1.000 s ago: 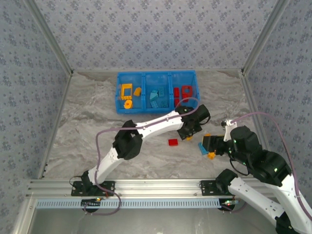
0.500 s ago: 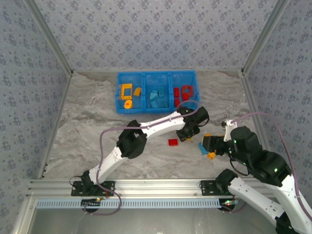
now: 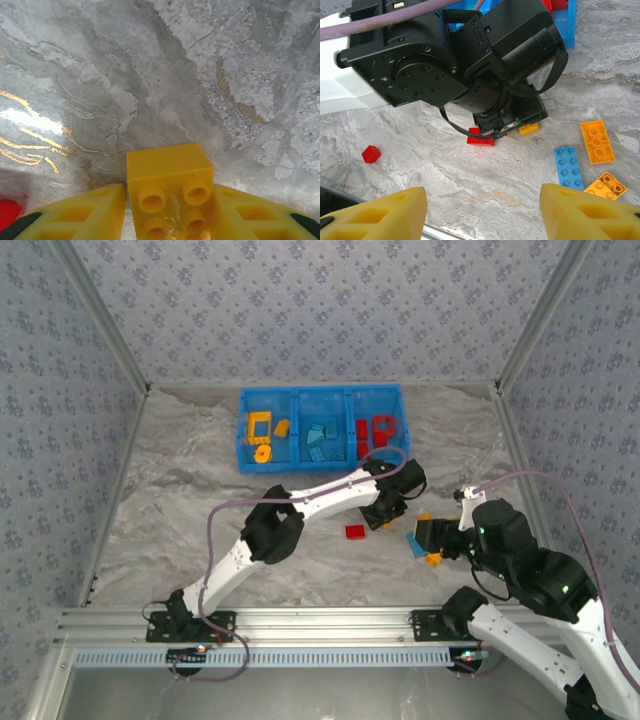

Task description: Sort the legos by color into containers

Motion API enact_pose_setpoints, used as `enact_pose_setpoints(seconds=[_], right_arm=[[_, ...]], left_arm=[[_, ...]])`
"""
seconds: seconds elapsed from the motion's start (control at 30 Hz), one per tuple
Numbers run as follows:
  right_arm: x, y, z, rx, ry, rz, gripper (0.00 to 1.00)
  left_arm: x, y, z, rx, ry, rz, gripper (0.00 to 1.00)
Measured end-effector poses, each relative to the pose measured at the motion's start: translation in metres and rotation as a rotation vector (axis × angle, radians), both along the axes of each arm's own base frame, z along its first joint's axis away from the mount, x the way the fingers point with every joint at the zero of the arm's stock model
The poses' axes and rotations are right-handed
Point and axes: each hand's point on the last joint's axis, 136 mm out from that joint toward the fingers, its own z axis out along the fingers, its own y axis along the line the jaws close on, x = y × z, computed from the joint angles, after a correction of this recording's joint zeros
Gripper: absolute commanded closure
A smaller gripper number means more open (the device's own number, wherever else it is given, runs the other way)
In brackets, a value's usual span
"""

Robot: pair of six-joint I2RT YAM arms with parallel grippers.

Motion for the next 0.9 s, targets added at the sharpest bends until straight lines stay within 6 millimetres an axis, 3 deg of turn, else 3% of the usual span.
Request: enact_pose_setpoints(seconds=[0.23, 0.37, 0.5, 0.6, 0.7, 0.8, 0.9], right_arm=[[0.0, 0.0, -0.002, -0.003, 0.003, 0.0, 0.36], [0.0, 0.001, -0.001, -0.001, 0.002, 0.007, 0.36], [0.0, 0.01, 0.004, 0.018, -0.021, 0.056, 0.36], [0.001, 0.021, 0.009, 0.037, -0.052, 0.114, 0.36], [0.004, 0.033, 0.011, 0.043, -0.072, 0.175, 0.36], [0.011, 0.055, 0.011, 0.027, -0.079, 0.249, 0.36], [0.016, 0.088, 0.008, -0.012, -0.098, 0.354, 0.36]], left_arm=[[0.001, 0.0, 0.001, -0.002, -0.004, -0.002, 0.73], [0.003, 0.003, 0.003, 0.001, -0.027, -0.005, 0.75], [0.003, 0.023, 0.017, 0.029, -0.071, -0.02, 0.75], [0.005, 0.05, 0.045, 0.021, -0.122, -0.02, 0.76], [0.011, 0.089, 0.086, -0.008, -0.185, 0.002, 0.76], [0.028, 0.138, 0.131, -0.042, -0.27, 0.04, 0.76], [0.05, 0.191, 0.16, -0.032, -0.349, 0.066, 0.76]])
